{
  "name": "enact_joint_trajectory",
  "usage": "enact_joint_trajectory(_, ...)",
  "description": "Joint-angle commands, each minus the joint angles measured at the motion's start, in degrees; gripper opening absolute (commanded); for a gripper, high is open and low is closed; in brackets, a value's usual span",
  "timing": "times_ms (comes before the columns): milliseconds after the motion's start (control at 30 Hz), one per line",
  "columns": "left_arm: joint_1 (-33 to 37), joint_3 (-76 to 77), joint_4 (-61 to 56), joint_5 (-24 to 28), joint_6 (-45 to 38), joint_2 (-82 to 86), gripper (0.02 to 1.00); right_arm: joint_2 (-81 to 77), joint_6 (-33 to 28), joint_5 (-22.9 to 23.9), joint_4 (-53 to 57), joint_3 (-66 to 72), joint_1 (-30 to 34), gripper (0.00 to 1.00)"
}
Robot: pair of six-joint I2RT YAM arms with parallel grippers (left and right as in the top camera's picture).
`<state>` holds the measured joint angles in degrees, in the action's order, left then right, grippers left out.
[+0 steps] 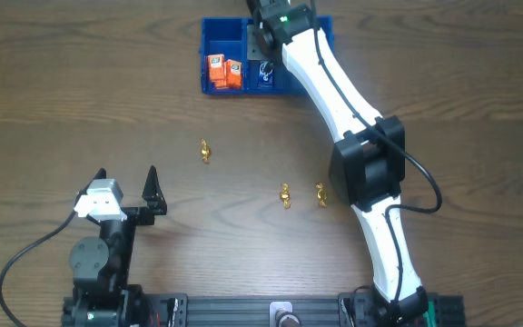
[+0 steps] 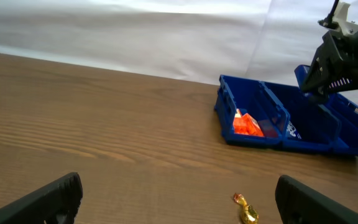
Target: Sort Candies Into Trays
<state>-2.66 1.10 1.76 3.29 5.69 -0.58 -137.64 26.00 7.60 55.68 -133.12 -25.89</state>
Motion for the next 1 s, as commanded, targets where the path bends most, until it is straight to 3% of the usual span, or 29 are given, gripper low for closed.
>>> enact_joint_trajectory(33,0.28,-0.83,2.49,0.42,-0.81,0.37,0.998,-1.09,-0.74,0.00,-0.09,-0.98,-0.11,0.240)
enact_joint_trajectory(233,0.28,-0.83,2.49,0.42,-0.83,0.37,0.998,-2.40,-0.52,-0.02,-0.11,-0.98,-0.31,0.253)
enact_joint_trajectory(400,0.28,-0.83,2.49,0.42,-0.81,0.37,0.996,-2.58,-0.55,-0.02,0.02,-0.98,-0.35,0.380)
enact_joint_trajectory(600,0.28,-0.83,2.49,0.42,-0.83,0.37,0.998,-2.49,-0.61,0.02,-0.02,-1.03,-0.57,0.866)
enact_joint_trajectory(667,0.28,-0.83,2.49,0.42,-0.83,0.37,0.998,-2.05,-0.79,0.04,0.22,-1.38,-0.81,0.939)
enact_joint_trajectory(767,0.28,-0.83,2.49,0.42,-0.83,0.37,0.998,-0.48,-0.79,0.02,0.83,-2.16,-1.07,1.000)
enact_joint_trajectory(1000,0.28,-0.83,2.49,0.42,-0.81,0.37,0.998,6.43,-0.44,0.02,6.34,-2.56,-3.06,0.998)
